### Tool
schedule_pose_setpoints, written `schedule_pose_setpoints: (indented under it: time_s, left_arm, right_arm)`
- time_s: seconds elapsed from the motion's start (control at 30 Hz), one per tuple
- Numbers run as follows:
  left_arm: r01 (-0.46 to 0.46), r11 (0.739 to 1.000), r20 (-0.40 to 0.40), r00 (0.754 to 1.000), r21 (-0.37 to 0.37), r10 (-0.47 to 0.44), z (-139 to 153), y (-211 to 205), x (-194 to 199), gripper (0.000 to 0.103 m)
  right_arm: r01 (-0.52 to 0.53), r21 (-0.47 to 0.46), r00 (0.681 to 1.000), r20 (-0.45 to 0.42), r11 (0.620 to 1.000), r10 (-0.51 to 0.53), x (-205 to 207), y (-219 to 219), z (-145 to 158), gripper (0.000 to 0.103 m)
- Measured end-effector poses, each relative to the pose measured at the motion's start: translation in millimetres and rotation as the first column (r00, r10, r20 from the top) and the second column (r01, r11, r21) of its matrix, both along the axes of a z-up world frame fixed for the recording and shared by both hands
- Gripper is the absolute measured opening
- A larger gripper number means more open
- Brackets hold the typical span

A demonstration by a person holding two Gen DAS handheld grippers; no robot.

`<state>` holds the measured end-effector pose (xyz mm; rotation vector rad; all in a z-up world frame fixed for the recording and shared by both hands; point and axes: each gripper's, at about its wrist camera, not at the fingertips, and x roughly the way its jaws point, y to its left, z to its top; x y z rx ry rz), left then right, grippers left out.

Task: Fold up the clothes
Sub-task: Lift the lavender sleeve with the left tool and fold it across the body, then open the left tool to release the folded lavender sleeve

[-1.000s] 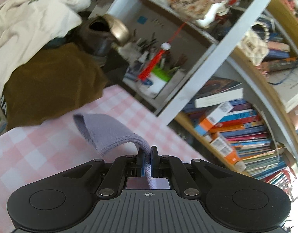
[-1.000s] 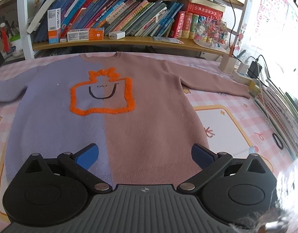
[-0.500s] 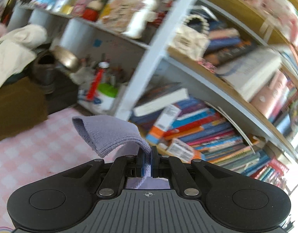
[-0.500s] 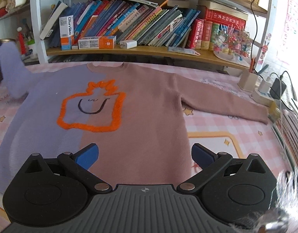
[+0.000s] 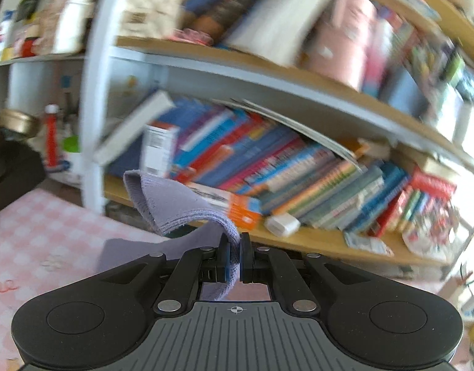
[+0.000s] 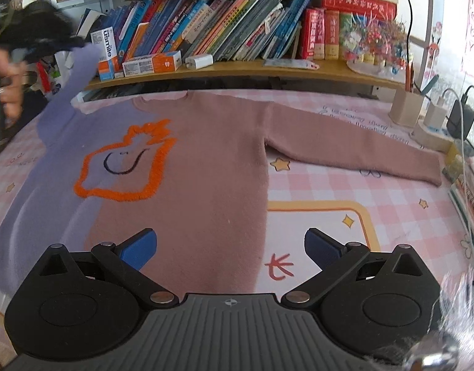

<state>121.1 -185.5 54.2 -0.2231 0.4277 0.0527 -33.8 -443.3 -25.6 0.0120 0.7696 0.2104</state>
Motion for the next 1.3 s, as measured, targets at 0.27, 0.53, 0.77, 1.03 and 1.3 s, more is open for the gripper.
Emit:
schedule_pose_setpoints:
  time_s: [0.27,0.53,0.77,1.03,1.3]
  left_arm:
    - [0.095,0.993,-0.104,0.991,0.073,-0.087,-30.7,-59.5,26.9,0.004]
    - [0.146,0.962,-0.239,0.967,0.229,-0.089,-66.3,-95.2,44.9,0.009]
    - [0.325,0.897,-0.267,0.931,0.3,-0.249,-74.7,-126.9,30.7,0.055]
    - [0.297,0.919,-0.213,0.946,0.26,-0.245,-54.2,-84.7,-19.6,0.062]
    - [0.02,0.929,-0.297,0.95,0.368,0.097,-67.2,22.6,-97.1,0.062]
  right_arm:
    - [0.039,0.014,0.999,-0.016,0.999,-0.039,3.5,-29.6,-4.7,0.103]
    - [0.069,0.015,0.997,-0.032,0.998,-0.068,3.4,-46.0,-9.5,0.103]
    - [0.081,0.02,0.996,-0.039,0.997,-0.08,4.6,-49.1,-10.7,0.103]
    - [0.047,0.051,0.998,-0.041,0.998,-0.045,12.4,-41.4,-11.3,0.103]
    - [0.005,0.091,0.998,-0.07,0.996,0.001,22.2,-26.7,-16.9,0.102]
